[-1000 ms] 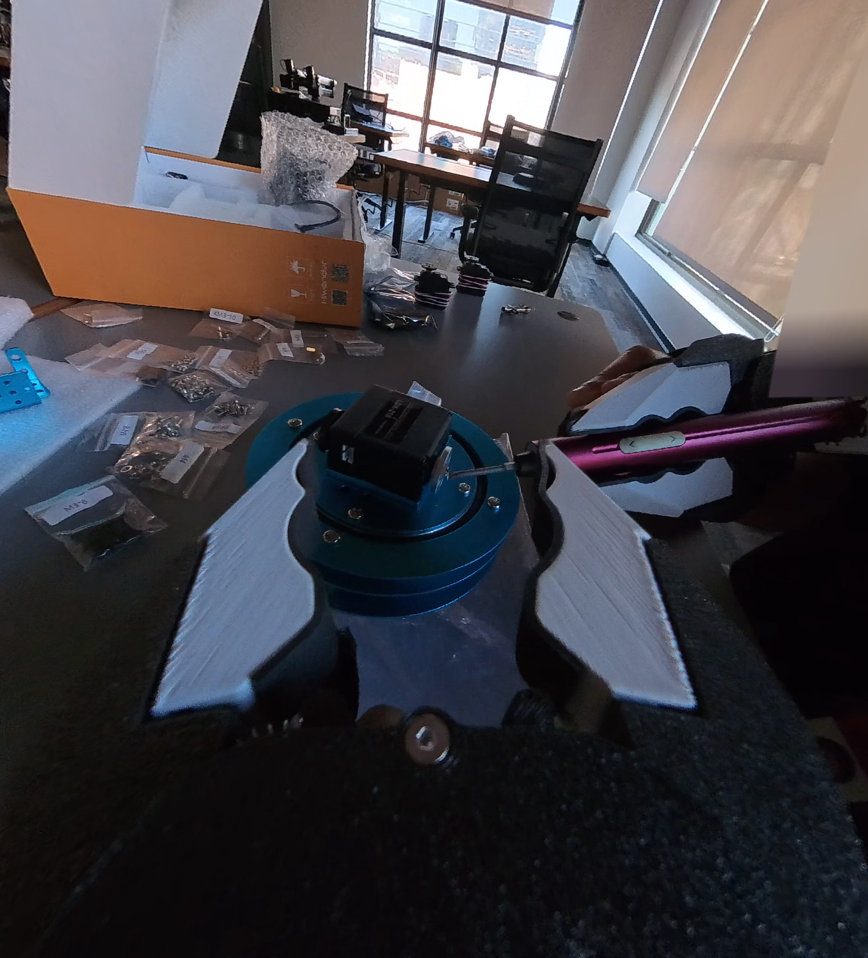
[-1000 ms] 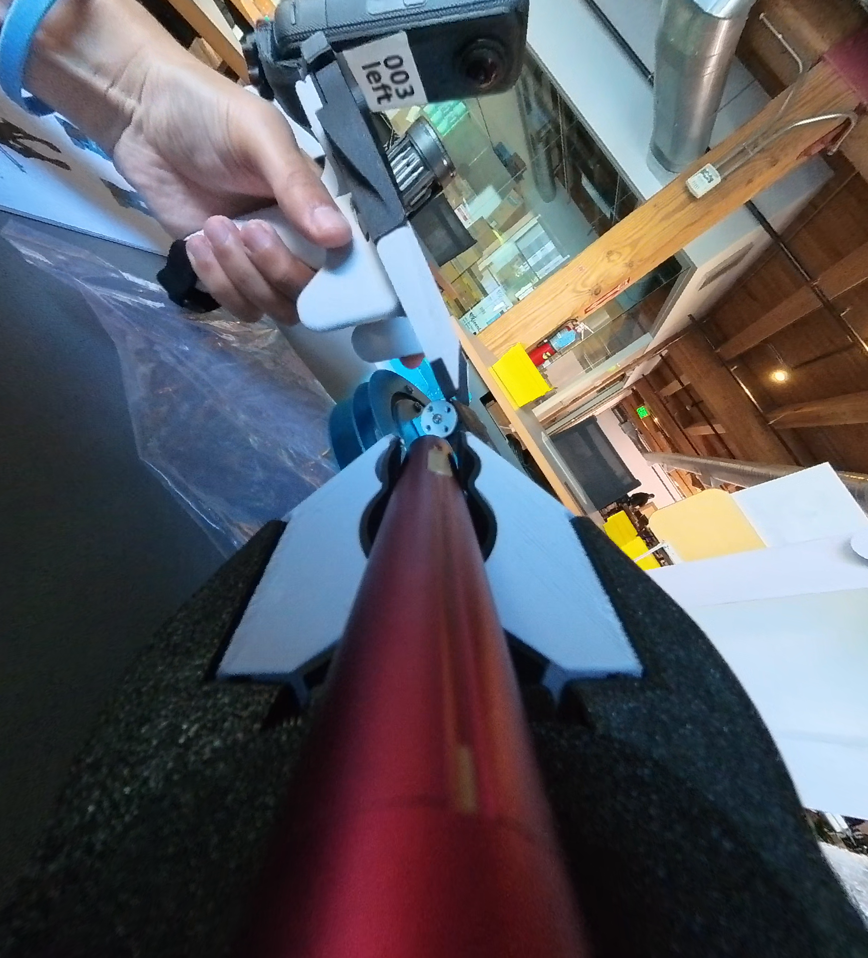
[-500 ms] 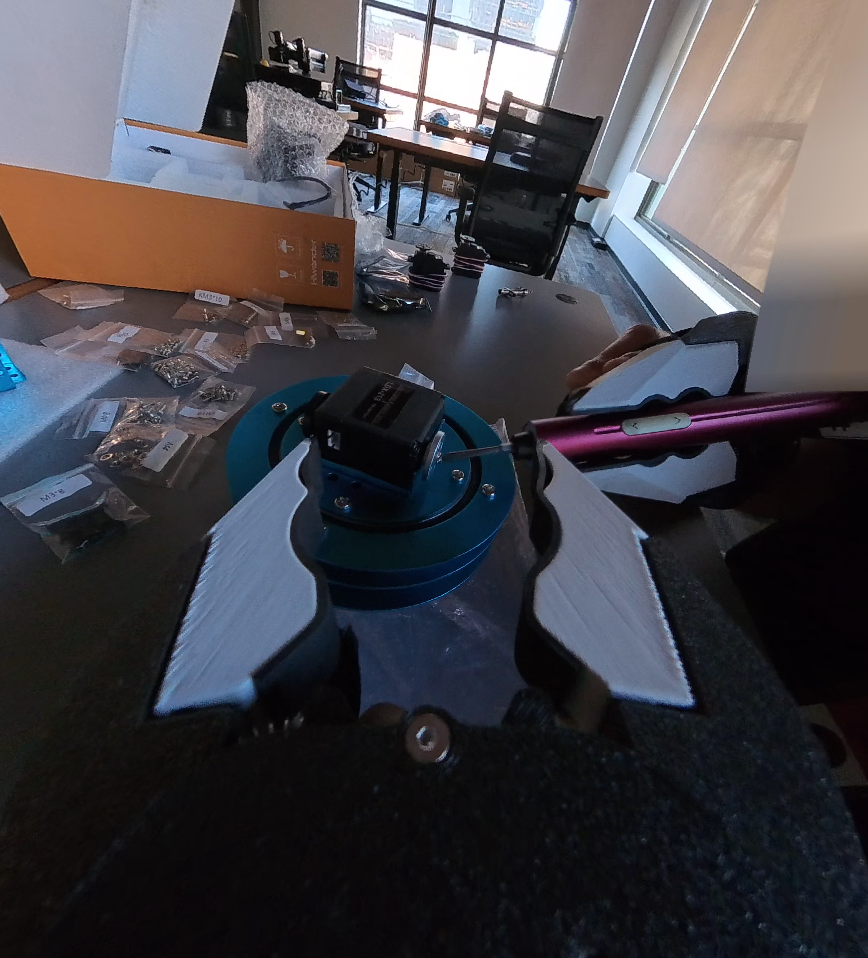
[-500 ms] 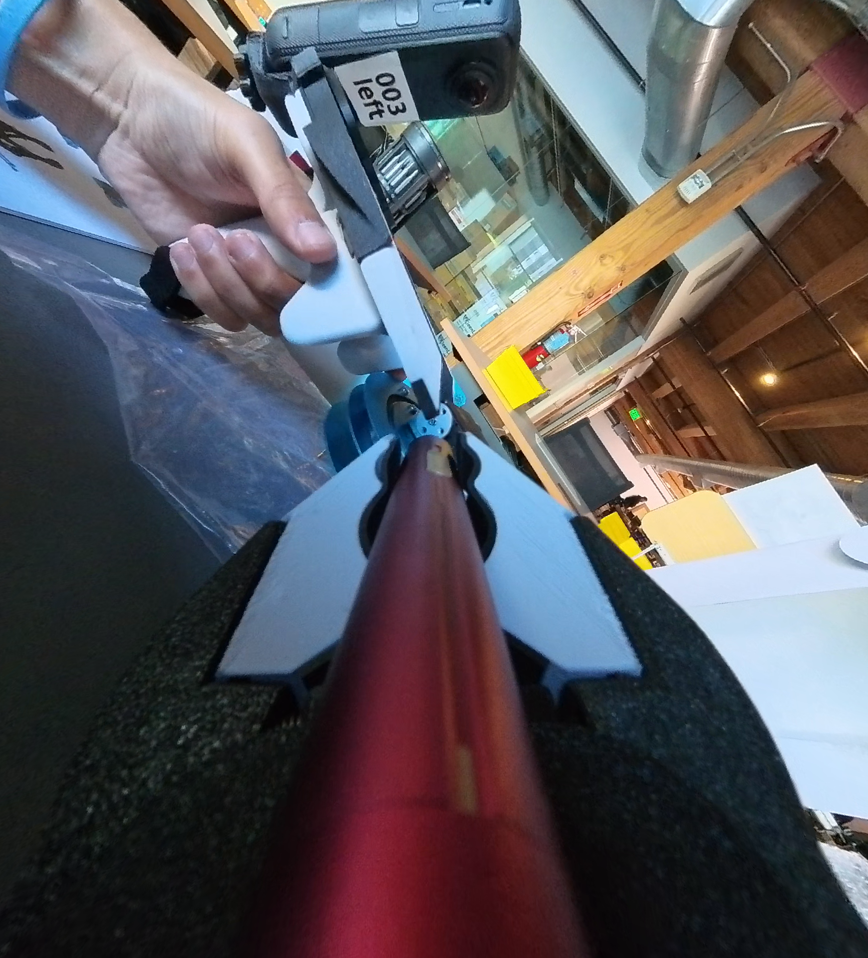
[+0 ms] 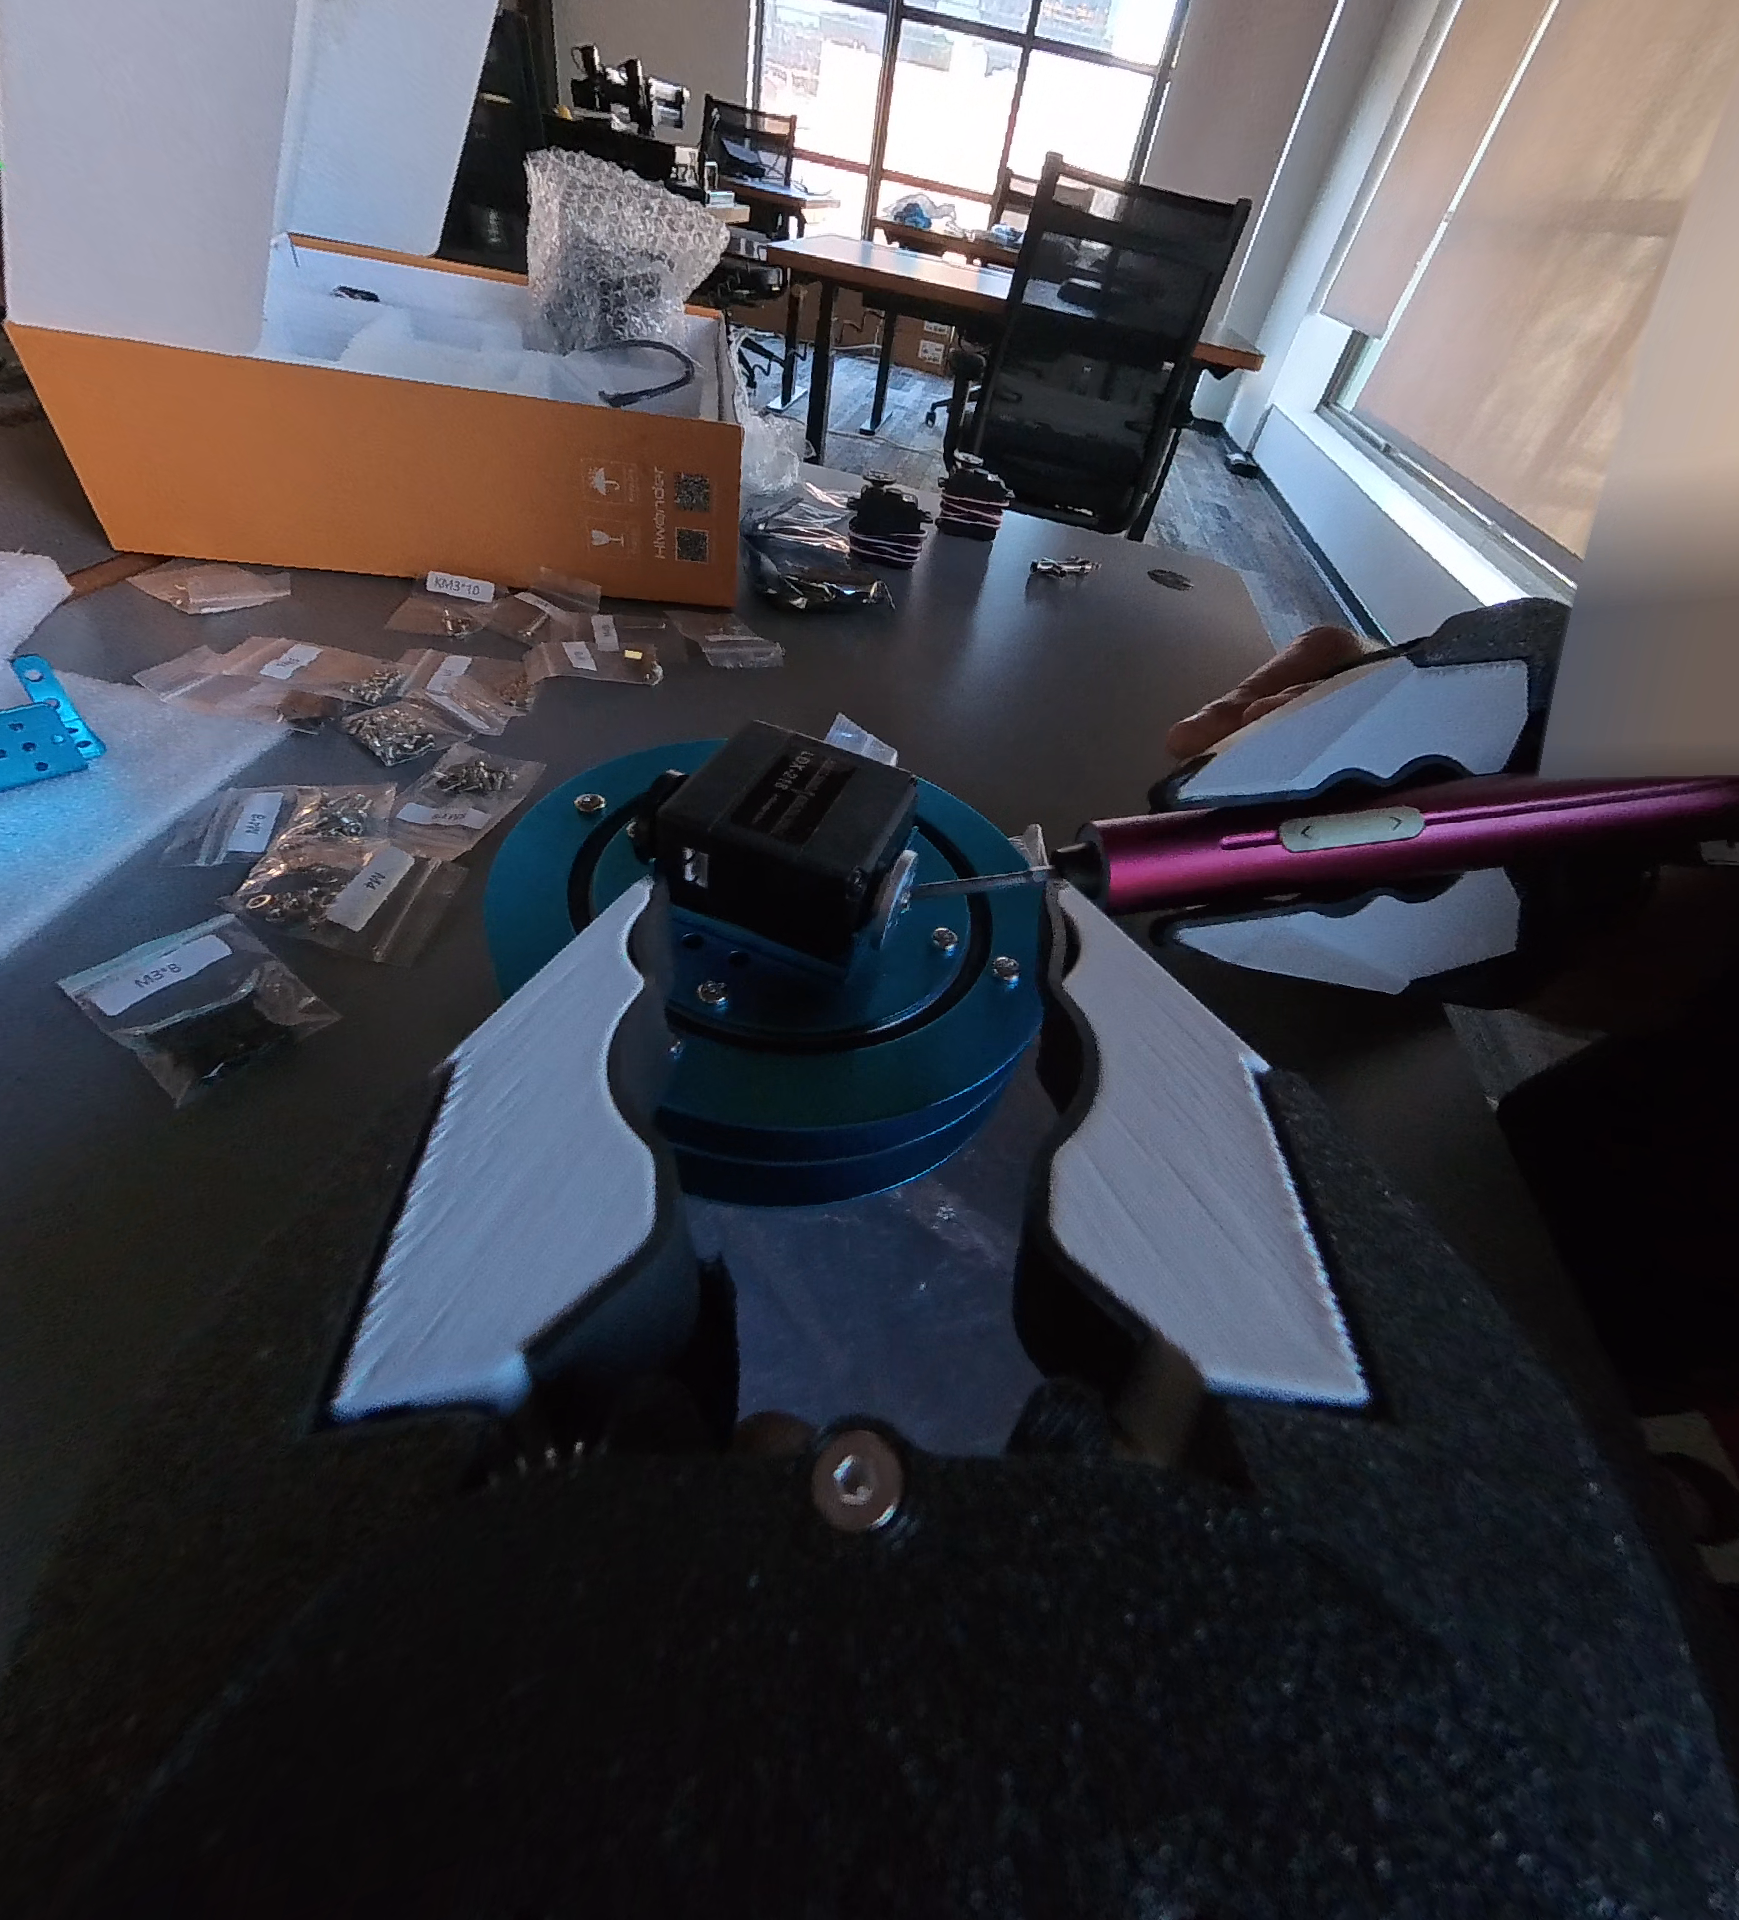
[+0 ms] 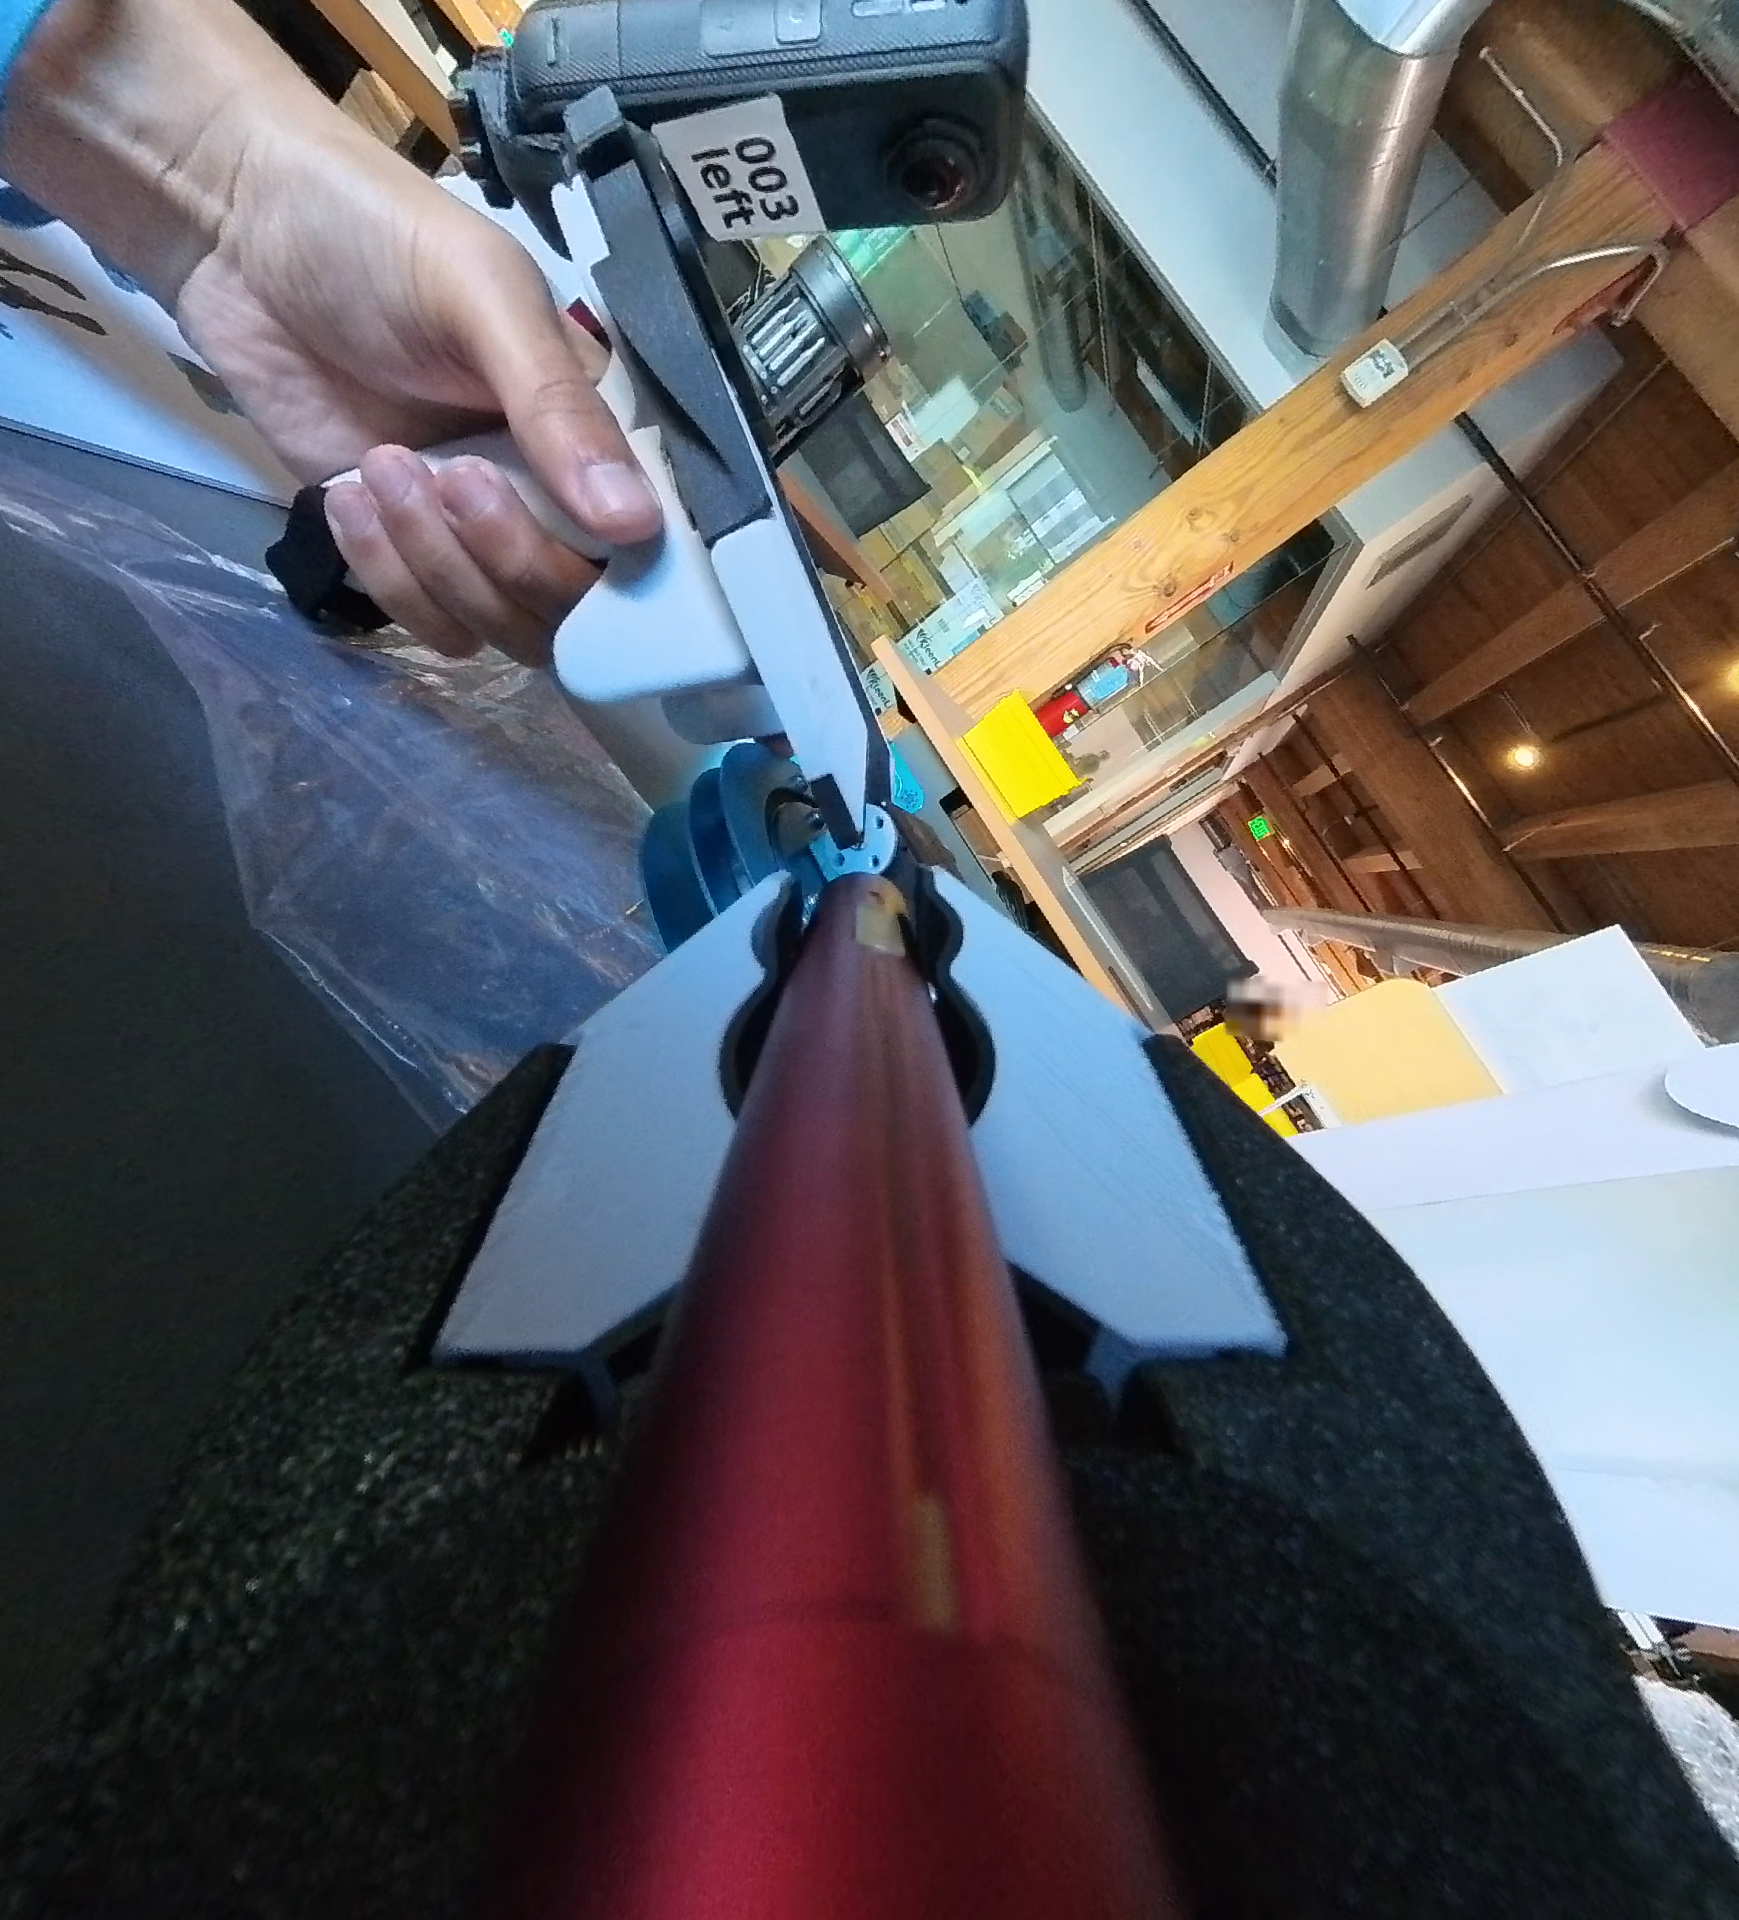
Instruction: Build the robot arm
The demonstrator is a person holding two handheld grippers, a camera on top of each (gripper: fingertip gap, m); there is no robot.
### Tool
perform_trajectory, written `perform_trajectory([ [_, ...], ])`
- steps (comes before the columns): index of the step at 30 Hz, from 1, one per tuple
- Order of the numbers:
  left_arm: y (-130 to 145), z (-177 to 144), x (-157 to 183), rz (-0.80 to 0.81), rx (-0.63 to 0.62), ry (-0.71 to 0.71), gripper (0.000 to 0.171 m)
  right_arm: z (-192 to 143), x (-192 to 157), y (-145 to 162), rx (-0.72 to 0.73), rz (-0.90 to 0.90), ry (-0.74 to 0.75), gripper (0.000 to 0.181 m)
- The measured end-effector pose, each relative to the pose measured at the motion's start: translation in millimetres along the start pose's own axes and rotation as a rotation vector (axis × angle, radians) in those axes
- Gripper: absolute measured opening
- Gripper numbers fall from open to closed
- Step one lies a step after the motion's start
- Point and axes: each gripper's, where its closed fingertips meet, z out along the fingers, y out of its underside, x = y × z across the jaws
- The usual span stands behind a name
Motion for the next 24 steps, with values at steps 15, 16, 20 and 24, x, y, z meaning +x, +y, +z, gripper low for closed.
perform_trajectory([
  [15, 6.1, 1.8, -10.1, 0.054, -0.04, -0.083, 0.063, -0.5, 1.8, 0.3, 0.001, 0.023, -0.001, 0.021],
  [16, 6.7, 2.2, -11.0, 0.07, -0.045, -0.096, 0.063, -0.6, 2.5, 0.6, 0.001, 0.028, 0.001, 0.021],
  [20, 5.9, 3.2, -13.5, 0.151, -0.053, -0.154, 0.06, -1.5, 4.6, 0.3, 0.005, 0.046, 0.005, 0.021],
  [24, 4.4, 4.0, -14.8, 0.231, -0.068, -0.213, 0.058, -2.2, 4.3, -1.0, 0.012, 0.054, 0.0, 0.021],
])
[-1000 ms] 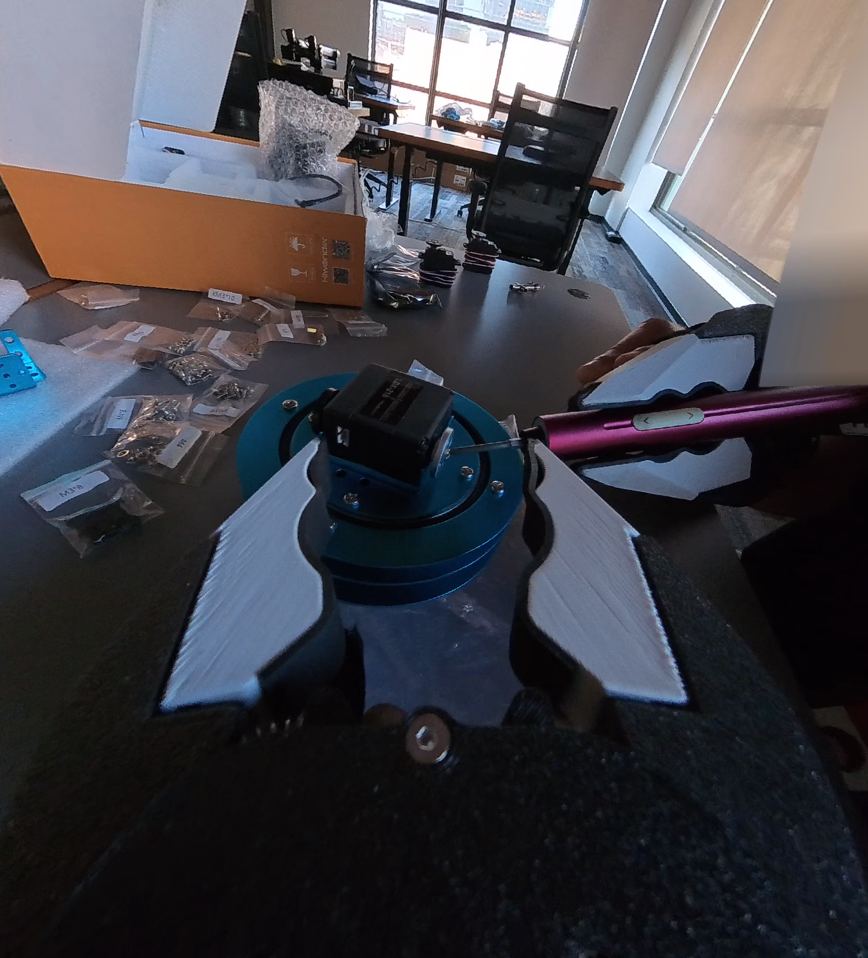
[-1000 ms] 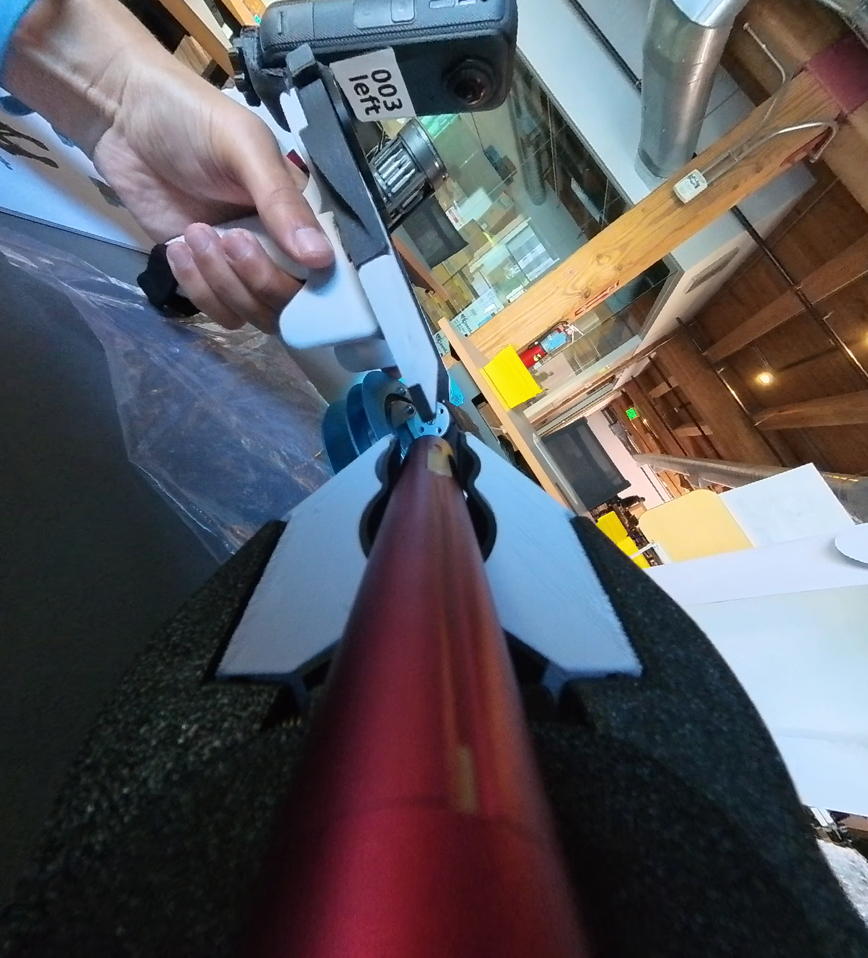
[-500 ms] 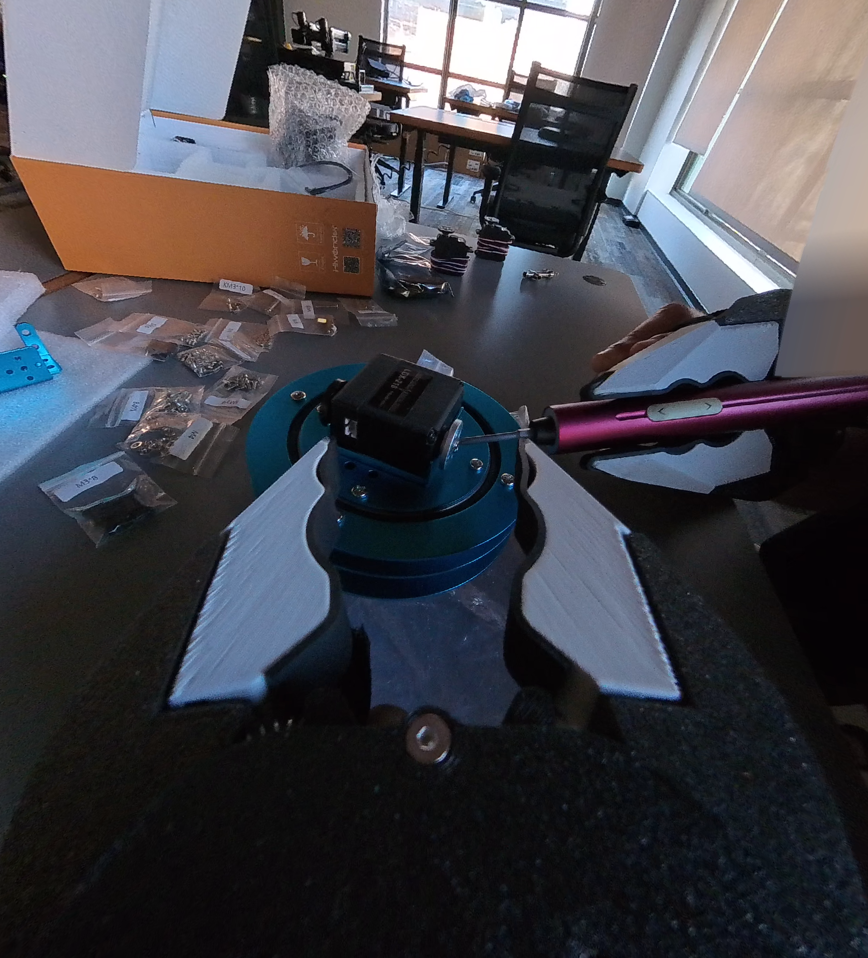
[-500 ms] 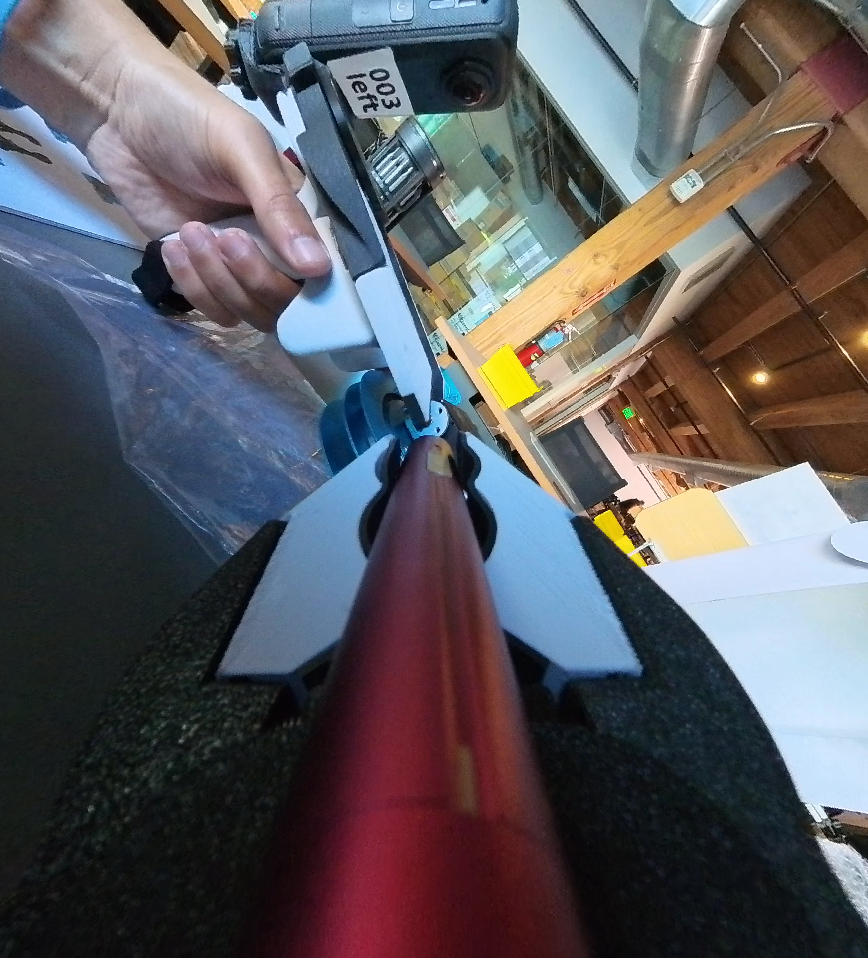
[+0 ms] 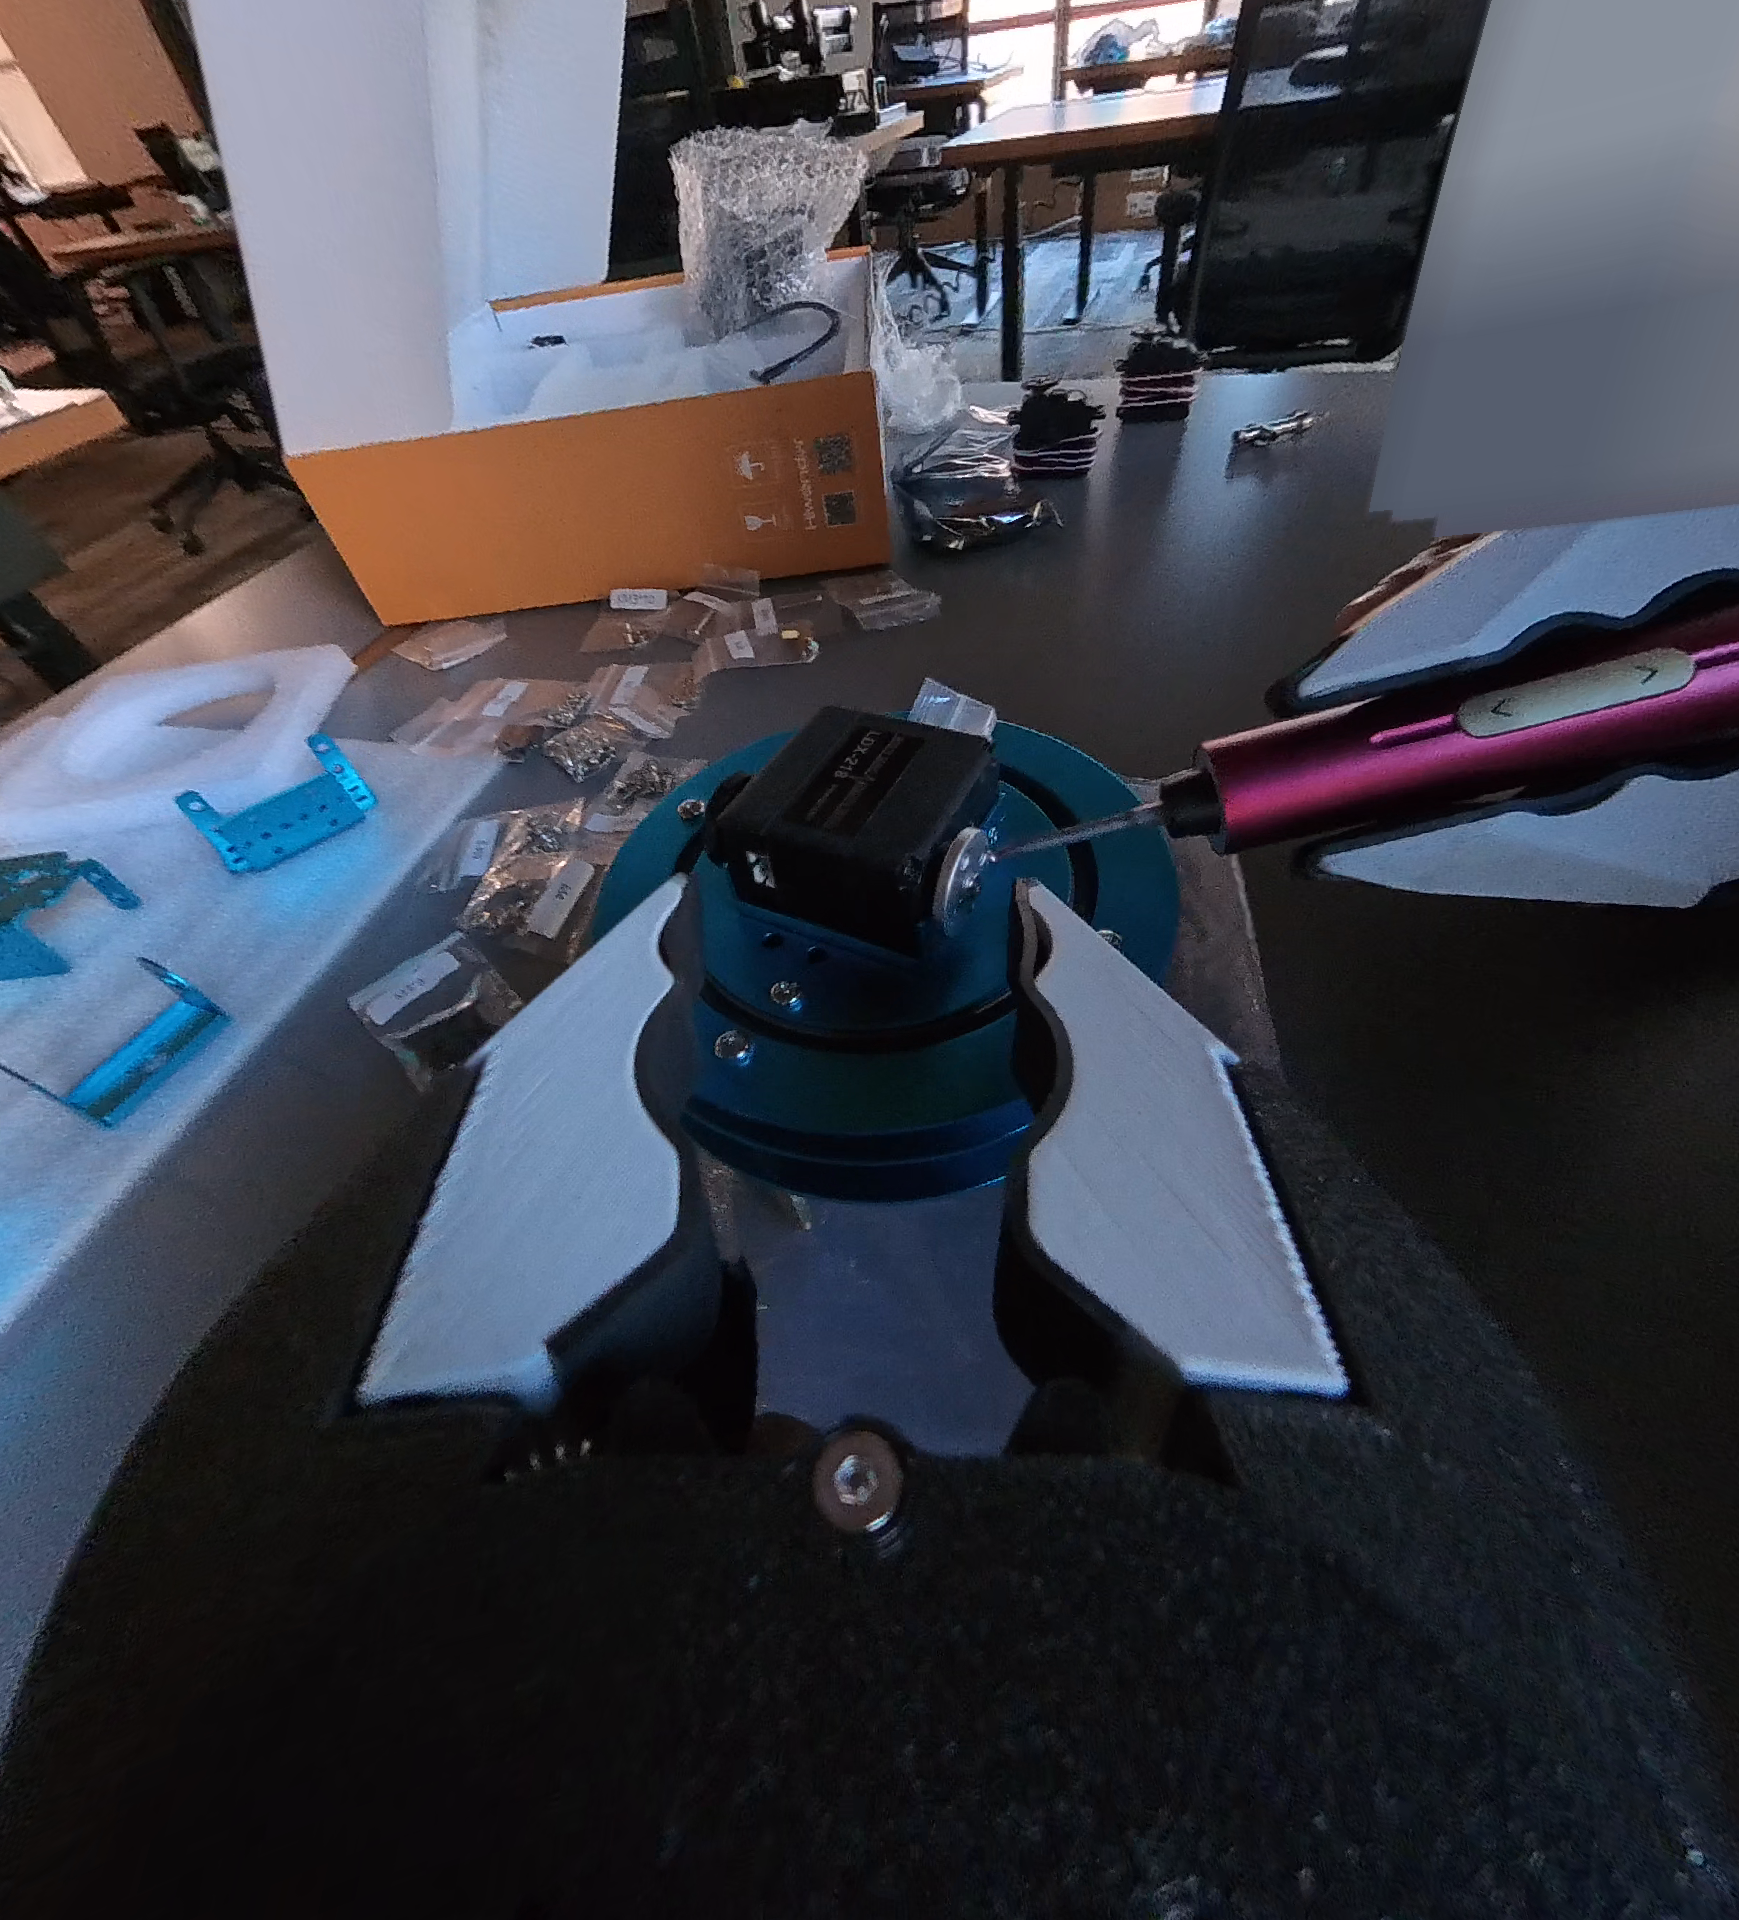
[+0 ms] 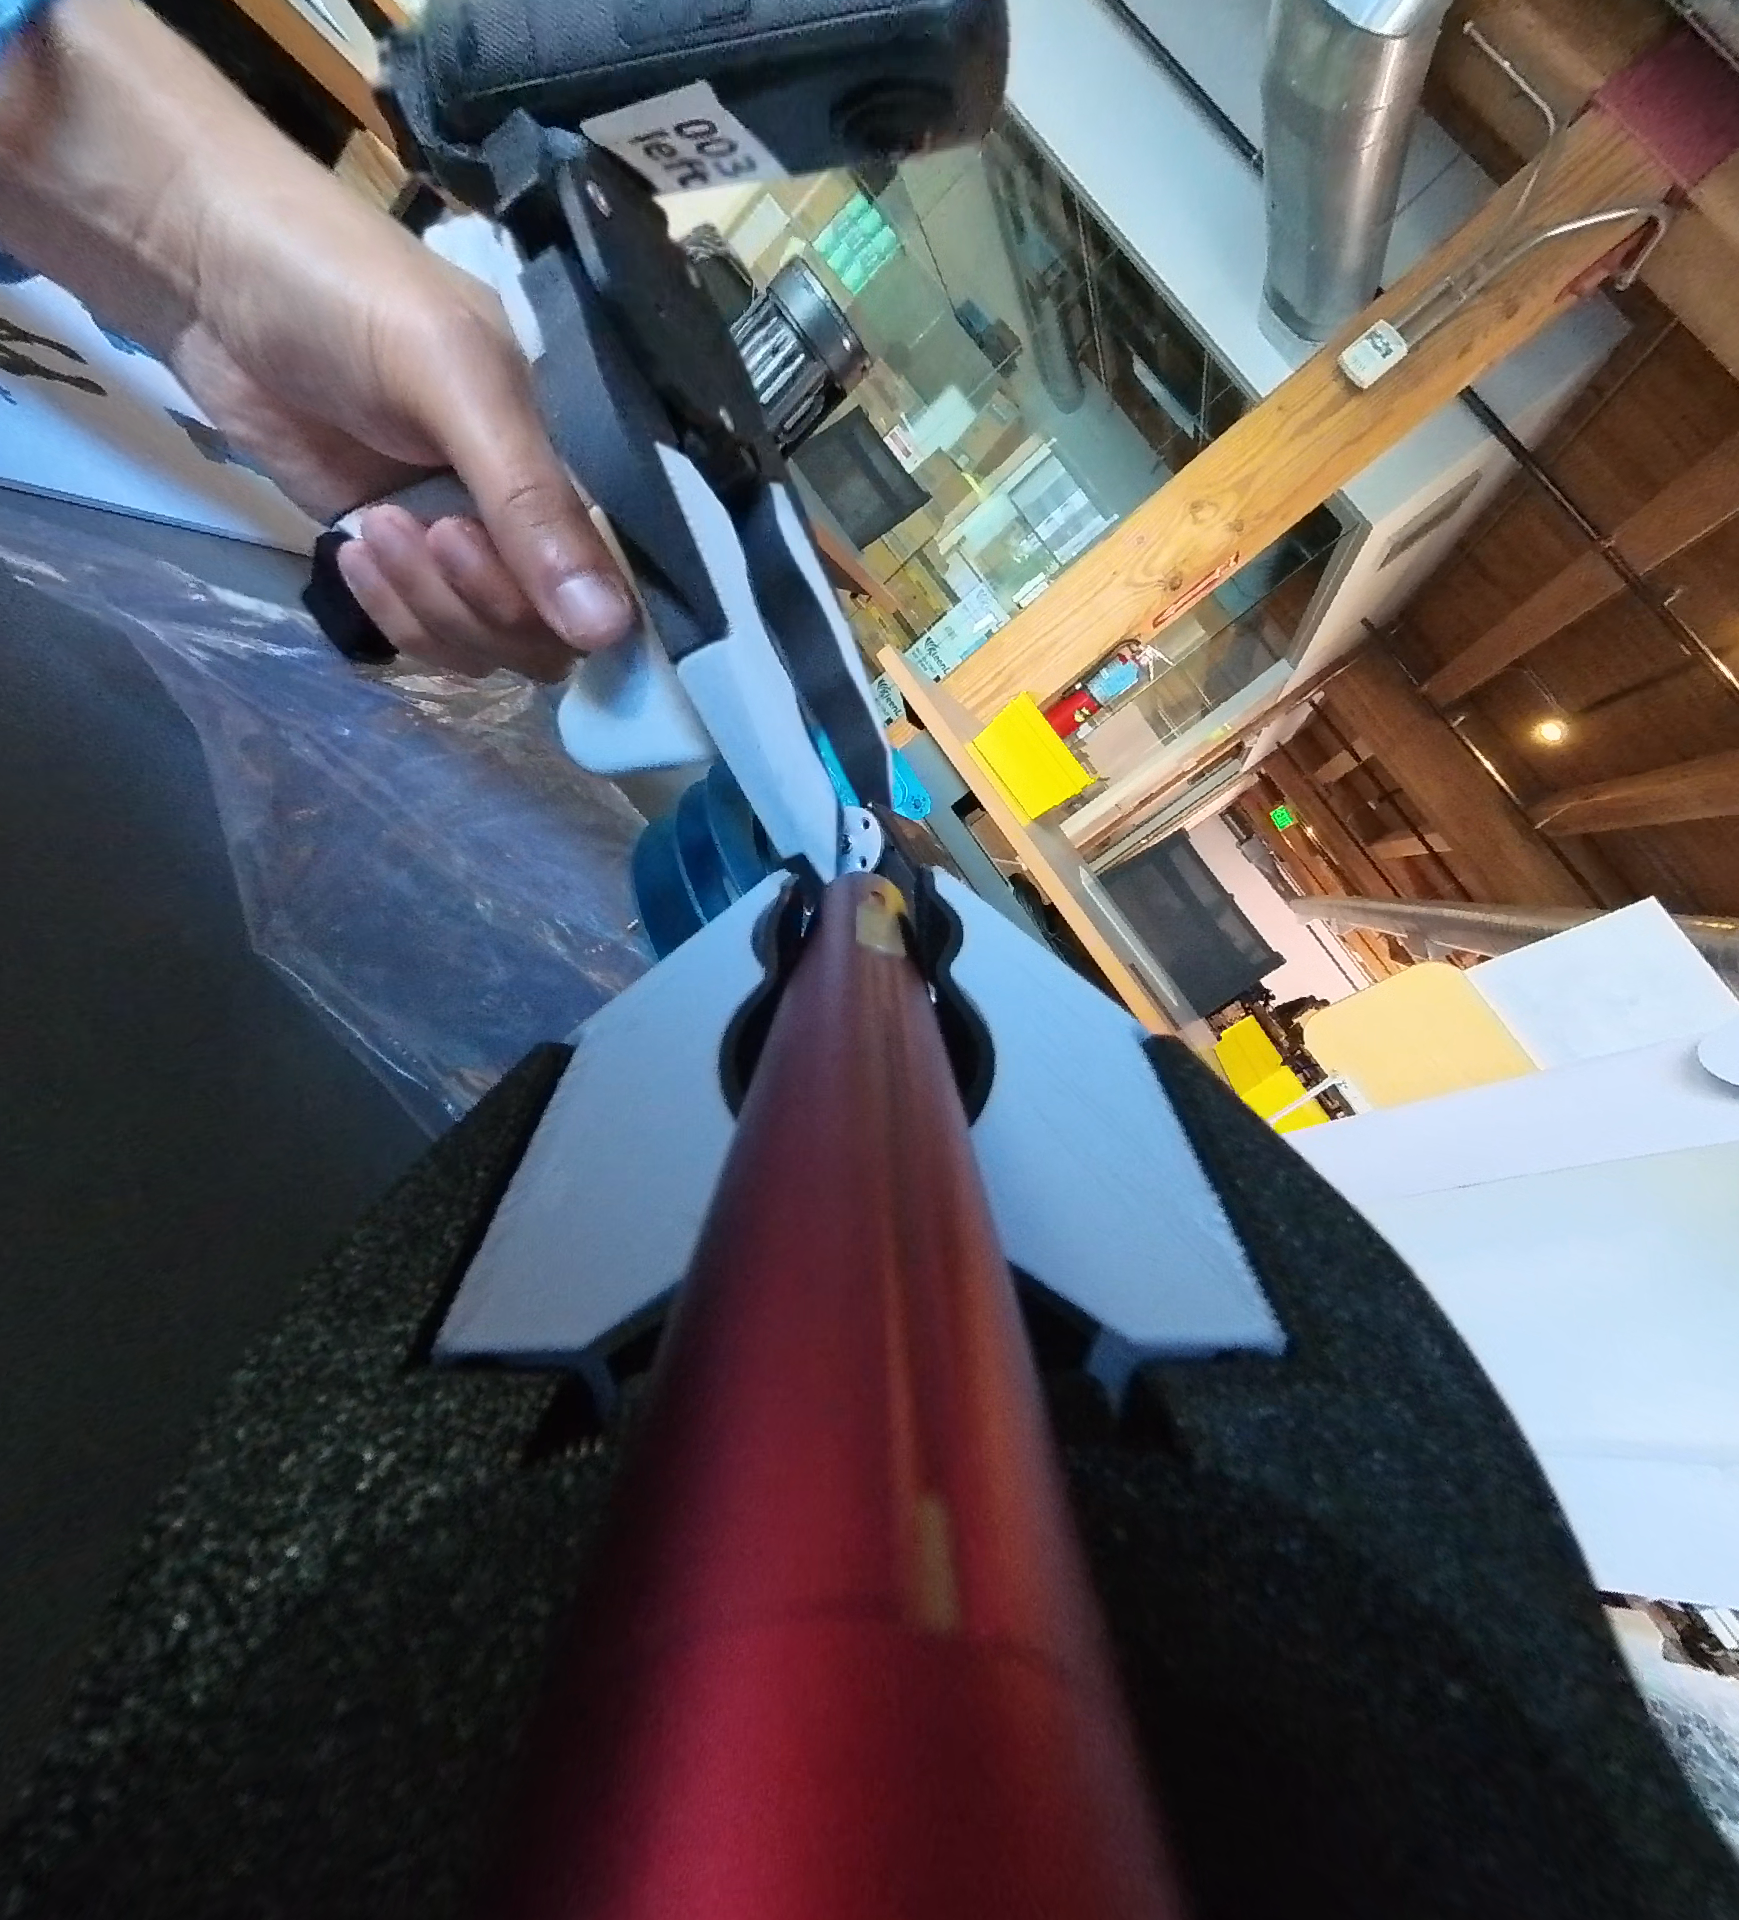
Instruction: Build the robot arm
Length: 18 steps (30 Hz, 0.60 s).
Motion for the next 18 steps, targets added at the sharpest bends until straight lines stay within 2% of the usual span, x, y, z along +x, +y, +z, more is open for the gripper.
perform_trajectory([
  [8, -0.1, 0.9, -3.4, 0.086, -0.022, -0.074, 0.053, 0.7, -3.3, 0.5, -0.006, -0.003, -0.014, 0.021],
  [18, -1.2, -1.7, -2.7, 0.148, -0.04, -0.097, 0.052, 1.7, -4.9, 1.6, -0.01, -0.003, -0.022, 0.021],
])
